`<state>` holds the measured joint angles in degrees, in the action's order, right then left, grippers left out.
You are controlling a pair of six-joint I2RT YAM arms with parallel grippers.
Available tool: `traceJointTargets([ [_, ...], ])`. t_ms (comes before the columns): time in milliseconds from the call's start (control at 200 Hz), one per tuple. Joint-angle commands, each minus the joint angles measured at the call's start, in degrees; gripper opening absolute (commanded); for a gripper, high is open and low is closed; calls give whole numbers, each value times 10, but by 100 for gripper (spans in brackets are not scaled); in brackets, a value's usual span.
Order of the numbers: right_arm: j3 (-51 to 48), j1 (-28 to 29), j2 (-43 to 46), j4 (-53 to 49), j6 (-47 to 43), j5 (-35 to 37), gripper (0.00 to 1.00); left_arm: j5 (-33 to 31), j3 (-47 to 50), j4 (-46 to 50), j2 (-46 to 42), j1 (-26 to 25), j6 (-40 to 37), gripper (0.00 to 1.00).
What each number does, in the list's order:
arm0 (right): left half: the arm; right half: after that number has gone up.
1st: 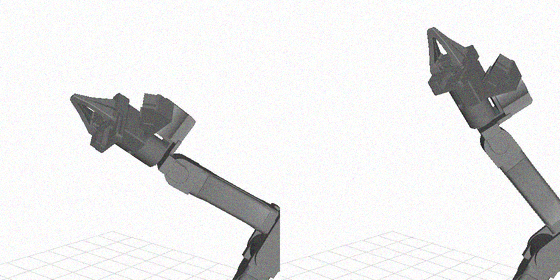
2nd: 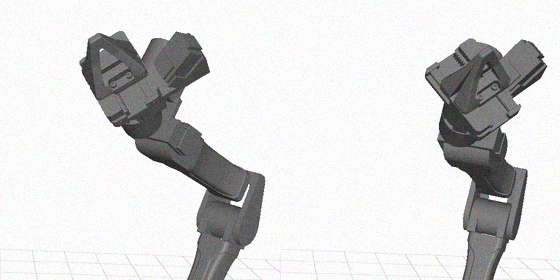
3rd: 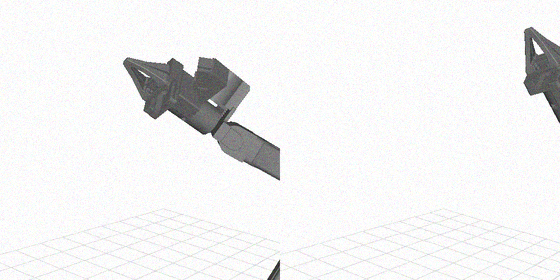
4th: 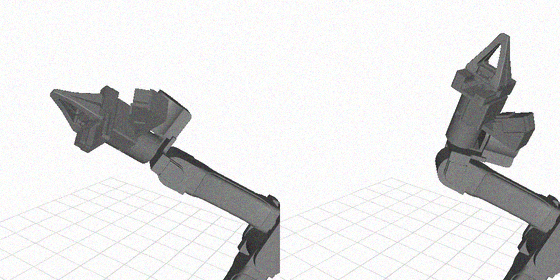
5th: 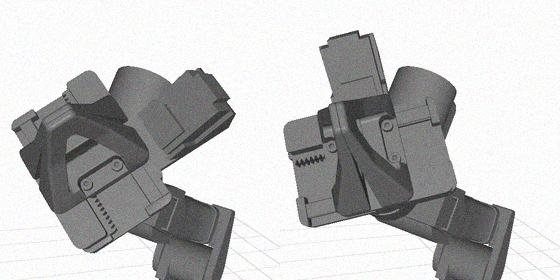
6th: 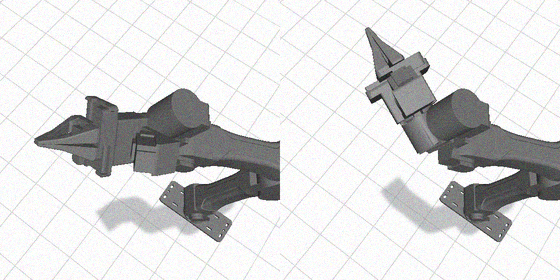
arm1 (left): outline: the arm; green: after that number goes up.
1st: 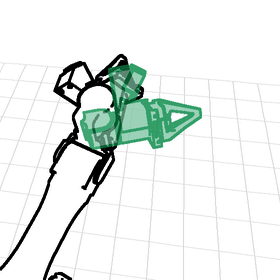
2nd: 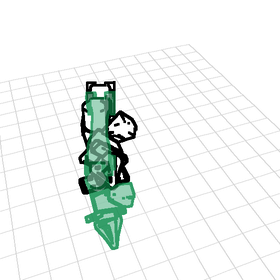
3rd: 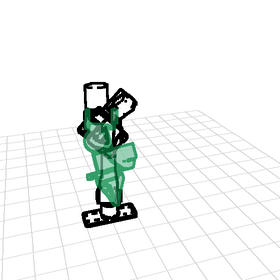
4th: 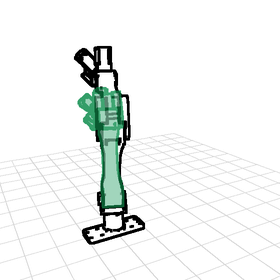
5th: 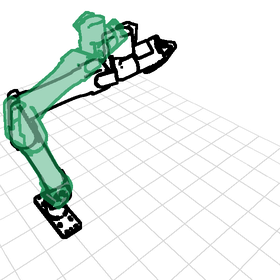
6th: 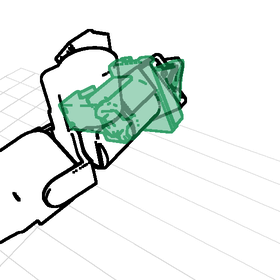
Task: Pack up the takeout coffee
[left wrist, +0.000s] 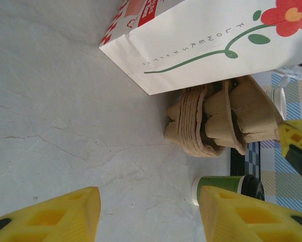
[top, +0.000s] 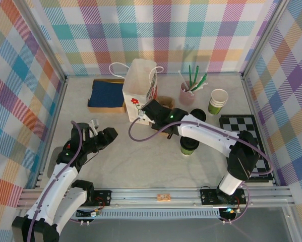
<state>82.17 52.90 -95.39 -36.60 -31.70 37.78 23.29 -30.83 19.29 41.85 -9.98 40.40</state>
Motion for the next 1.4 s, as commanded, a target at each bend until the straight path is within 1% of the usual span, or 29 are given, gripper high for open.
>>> traceJointTargets([
  [0, 32, 1, 12, 35, 7, 44, 0, -12, -20, 31, -24, -1, -26, 54],
  [85, 35, 1, 12, 49, -8, 62, 0, -14, -13, 28, -33, -11, -21, 54],
  [155, 34, 2, 14, 42, 3, 63, 0, -13, -7, 12, -37, -33, -15, 55],
  [210, 24, 6, 18, 37, 15, 58, 0, -26, -8, -3, -37, -68, -11, 55],
  [310, -1, 15, 23, 28, 37, 53, 0, -81, -17, -25, -22, -146, -8, 56],
  [340, -9, 17, 24, 25, 47, 51, 0, -91, -20, -28, -11, -163, -5, 56],
  [380, -21, 19, 28, 26, 58, 46, 0, -96, -21, -64, 7, -181, 4, 56],
  [455, -46, 21, 41, 32, 74, 33, 0, -97, -17, -117, 51, -204, 23, 56],
  [575, -67, 27, 53, 36, 86, 32, 0, -118, -32, -180, 127, -239, 40, 56],
  [615, -71, 29, 56, 36, 88, 32, 0, -123, -35, -205, 147, -246, 48, 56],
  [630, -72, 30, 58, 37, 90, 16, 0, -123, -35, -218, 154, -247, 49, 56],
  [700, -78, 32, 64, 44, 94, 4, 0, -120, -39, -270, 191, -252, 61, 56],
  [910, -92, 33, 74, 60, 99, -6, 0, -115, -59, -391, 307, -269, 78, 56],
  [1045, -91, 32, 75, 61, 97, -13, 0, -120, -76, -402, 351, -269, 76, 56],
  [1395, -94, 38, 73, 64, 101, -23, 0, -118, -101, -420, 407, -269, 73, 56],
])
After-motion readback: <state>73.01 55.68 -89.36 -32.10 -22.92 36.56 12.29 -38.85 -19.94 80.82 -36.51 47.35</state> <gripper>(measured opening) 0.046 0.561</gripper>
